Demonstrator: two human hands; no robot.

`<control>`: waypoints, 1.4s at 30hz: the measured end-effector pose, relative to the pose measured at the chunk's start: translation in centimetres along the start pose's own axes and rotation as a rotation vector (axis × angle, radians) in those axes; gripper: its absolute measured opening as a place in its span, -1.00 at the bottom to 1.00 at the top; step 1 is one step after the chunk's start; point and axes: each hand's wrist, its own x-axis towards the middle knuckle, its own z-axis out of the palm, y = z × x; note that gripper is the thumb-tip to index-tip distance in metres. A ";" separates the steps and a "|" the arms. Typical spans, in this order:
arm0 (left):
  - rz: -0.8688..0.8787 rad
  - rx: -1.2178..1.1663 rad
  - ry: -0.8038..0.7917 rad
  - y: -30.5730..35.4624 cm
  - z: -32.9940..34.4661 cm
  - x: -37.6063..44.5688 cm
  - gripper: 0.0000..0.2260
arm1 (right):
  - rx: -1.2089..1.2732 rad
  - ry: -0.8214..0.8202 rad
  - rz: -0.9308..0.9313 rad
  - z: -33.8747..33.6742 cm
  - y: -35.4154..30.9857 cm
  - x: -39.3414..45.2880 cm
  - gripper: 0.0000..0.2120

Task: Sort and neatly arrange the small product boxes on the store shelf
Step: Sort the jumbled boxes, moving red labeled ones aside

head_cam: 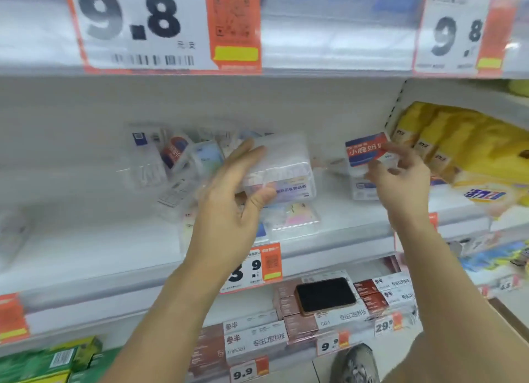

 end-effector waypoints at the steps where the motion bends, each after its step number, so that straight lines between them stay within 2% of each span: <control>1: -0.009 0.002 -0.003 -0.1 0.7 0.1 -0.60 | -0.059 0.021 -0.007 -0.8 0.8 0.9 -0.69; 5: -0.025 0.002 -0.034 -0.4 2.4 0.4 -0.61 | -0.347 0.019 -0.037 -2.9 3.1 3.4 -0.65; 7: -0.007 0.027 -0.040 -0.6 2.8 0.2 -0.60 | -0.478 0.106 -0.104 -2.9 3.1 3.3 -0.62; 9: 0.010 0.036 -0.025 -0.8 3.0 0.1 -0.59 | -0.419 0.175 -0.304 -1.9 2.3 1.9 -0.69; 10: 0.019 0.045 -0.014 -0.8 3.0 0.1 -0.60 | -0.313 0.126 -0.390 -1.1 1.4 0.8 -0.74; 12: 0.046 0.072 0.008 -0.9 2.8 -0.1 -0.60 | -0.058 -0.173 -0.438 0.4 -1.1 -2.2 -0.72; 14: 0.045 0.080 0.020 -0.8 2.4 -0.3 -0.61 | 0.084 -0.556 -0.426 1.7 -2.8 -5.0 -0.48; 16: 0.037 0.084 0.007 -0.8 1.4 -0.6 -0.61 | 0.102 -0.748 -0.445 2.7 -3.4 -6.6 -0.23; 17: 0.040 0.081 -0.004 -0.8 0.7 -0.7 -0.61 | 0.105 -0.764 -0.442 3.1 -3.6 -7.0 -0.20; 19: 0.036 0.058 -0.006 -0.6 -0.8 -1.0 -0.61 | 0.094 -0.746 -0.407 4.0 -4.6 -7.4 -0.25; 23: 0.010 0.017 0.110 -0.4 -4.8 -1.6 -0.65 | -0.072 -0.644 -0.509 6.8 -7.9 -9.2 -0.30; 25: 0.021 0.094 0.179 -0.7 -8.1 -1.7 -0.68 | -0.072 -0.589 -0.534 8.7 -10.3 -10.2 -0.29; 27: -0.014 0.322 0.304 -1.8 -12.5 -2.0 -0.71 | -0.037 -0.622 -0.443 11.5 -12.7 -11.3 -0.31; 29: -0.146 0.597 0.415 -3.4 -17.4 -2.8 -0.69 | -0.004 -0.726 -0.285 15.3 -14.4 -12.4 -0.33; 31: -0.289 0.852 0.433 -5.3 -21.6 -4.2 -0.61 | 0.064 -0.848 -0.098 19.7 -15.7 -13.8 -0.36; 33: -0.487 1.019 0.379 -6.3 -24.5 -5.7 -0.57 | 0.138 -0.948 0.069 24.0 -16.8 -15.5 -0.35; 35: -0.602 1.057 0.291 -6.8 -26.3 -7.0 -0.50 | 0.139 -1.001 0.132 28.2 -17.4 -17.2 -0.36; 37: -0.562 1.058 0.244 -7.0 -27.4 -7.9 -0.48 | 0.104 -1.031 0.141 31.7 -17.6 -18.8 -0.36; 40: -0.512 1.054 0.254 -7.3 -28.1 -8.4 -0.58 | 0.082 -1.072 0.148 35.1 -17.6 -20.6 -0.30; 42: -0.512 1.063 0.261 -7.4 -28.2 -8.4 -0.58 | 0.107 -1.098 0.106 36.3 -17.6 -21.4 -0.34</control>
